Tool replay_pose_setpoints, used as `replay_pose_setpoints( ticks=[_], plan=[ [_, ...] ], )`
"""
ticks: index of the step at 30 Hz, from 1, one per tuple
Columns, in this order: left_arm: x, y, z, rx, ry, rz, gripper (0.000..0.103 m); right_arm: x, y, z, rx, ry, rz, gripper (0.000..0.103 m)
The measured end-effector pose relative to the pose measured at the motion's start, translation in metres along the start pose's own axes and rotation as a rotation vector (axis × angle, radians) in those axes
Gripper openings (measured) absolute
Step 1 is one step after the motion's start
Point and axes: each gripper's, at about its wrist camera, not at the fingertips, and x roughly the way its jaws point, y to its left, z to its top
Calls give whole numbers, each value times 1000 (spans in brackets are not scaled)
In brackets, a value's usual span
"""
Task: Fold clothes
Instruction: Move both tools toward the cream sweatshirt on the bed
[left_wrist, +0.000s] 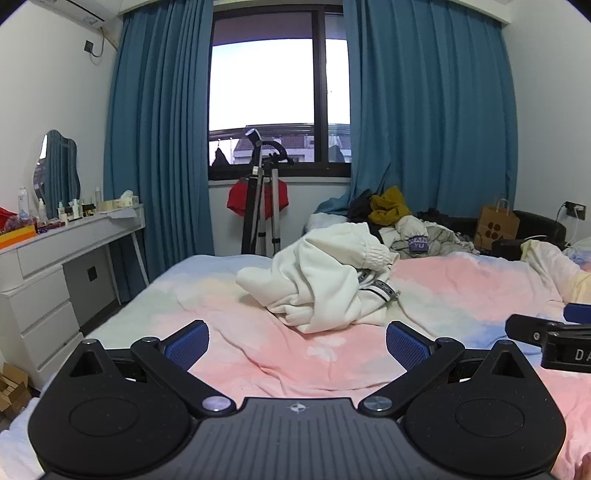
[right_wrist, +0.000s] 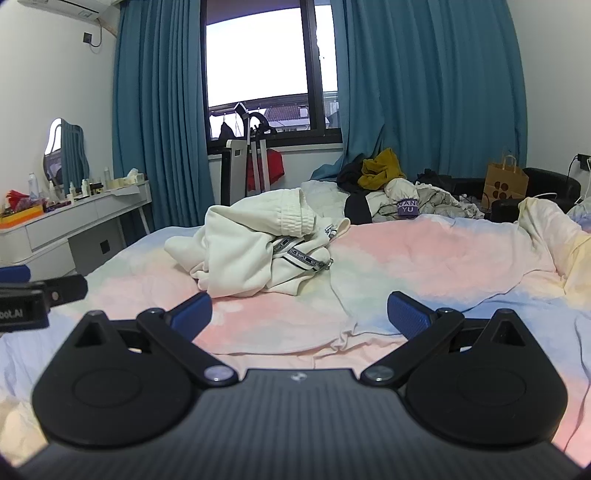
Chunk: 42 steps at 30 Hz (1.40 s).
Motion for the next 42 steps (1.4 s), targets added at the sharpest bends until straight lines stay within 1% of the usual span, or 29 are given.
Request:
replay_pose_setpoints(
  ticks=[4,6,8,12,16,23,27,29,33,37,39,42],
  plan=[
    [-2,-5,-1,4,20,13,103,1,-1,1,13,11,13,103],
    [-1,-9,-2,14,37,11,103,10,-2,6,23,33,10,103],
    [2,-4,-5,3,52,-4,103,1,3,3,15,-9,7,103],
    [2,3,-12,-17,58,-24,103,-1,3,-2,24,-7,-6,103],
    [7,8,-21,-37,67,-35,103,-3,1,-4,43,-4,24,103],
    [13,13,-27,-55,76,-9,103,-4,1,-5,28,-26,4,103],
    [12,16,-28,-63,66,17,103,-7,-1,-4,32,-37,5,103],
    [10,14,-27,-46,62,35,103,-9,-3,-4,43,-46,7,103],
    [12,12,-24,-41,78,52,103,-11,-5,-4,49,-57,5,103],
    [16,13,-17,-56,83,60,103,-10,-3,-1,35,-41,1,103],
    [17,12,-13,-56,81,61,103,-9,-2,2,41,-37,5,103],
    [20,10,-7,-44,90,62,103,-4,-2,18,57,-34,10,103]
  ],
)
